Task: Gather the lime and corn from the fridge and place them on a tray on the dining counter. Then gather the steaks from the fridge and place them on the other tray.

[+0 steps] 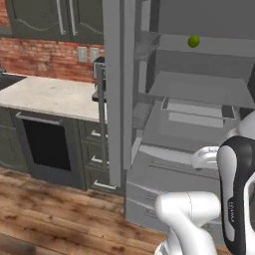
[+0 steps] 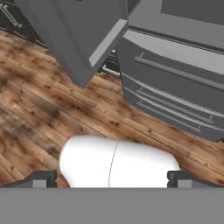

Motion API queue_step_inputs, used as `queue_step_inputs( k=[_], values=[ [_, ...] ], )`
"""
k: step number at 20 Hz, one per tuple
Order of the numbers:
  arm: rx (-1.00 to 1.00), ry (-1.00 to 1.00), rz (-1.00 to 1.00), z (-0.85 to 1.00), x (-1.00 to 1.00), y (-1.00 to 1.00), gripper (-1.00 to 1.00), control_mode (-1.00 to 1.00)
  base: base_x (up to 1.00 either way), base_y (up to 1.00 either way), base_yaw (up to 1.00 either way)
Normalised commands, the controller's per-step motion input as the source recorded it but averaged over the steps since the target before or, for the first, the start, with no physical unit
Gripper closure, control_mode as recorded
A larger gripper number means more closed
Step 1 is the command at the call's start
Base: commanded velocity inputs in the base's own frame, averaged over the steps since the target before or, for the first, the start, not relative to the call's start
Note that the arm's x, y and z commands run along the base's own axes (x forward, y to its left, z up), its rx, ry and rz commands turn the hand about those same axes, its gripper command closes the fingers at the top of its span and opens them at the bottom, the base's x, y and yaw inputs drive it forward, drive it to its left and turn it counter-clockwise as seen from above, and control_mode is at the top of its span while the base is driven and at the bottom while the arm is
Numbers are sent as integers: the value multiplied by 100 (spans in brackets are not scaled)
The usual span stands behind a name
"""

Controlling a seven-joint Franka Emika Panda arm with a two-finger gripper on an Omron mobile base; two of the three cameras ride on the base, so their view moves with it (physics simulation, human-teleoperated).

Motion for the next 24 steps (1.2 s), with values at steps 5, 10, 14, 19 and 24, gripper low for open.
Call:
queue_step_inputs(
  k=[5,10,14,19,24],
  values=[
    [0,0,0,0,0,0,-100,100,61,8,-44],
    [0,0,0,0,0,0,-100,100,61,26,-48],
    [0,0,0,0,0,0,-100,100,57,14,-44],
    [0,0,0,0,0,0,-100,100,62,19,-38],
    [0,0,0,0,0,0,-100,100,71,36,-29]
  ],
)
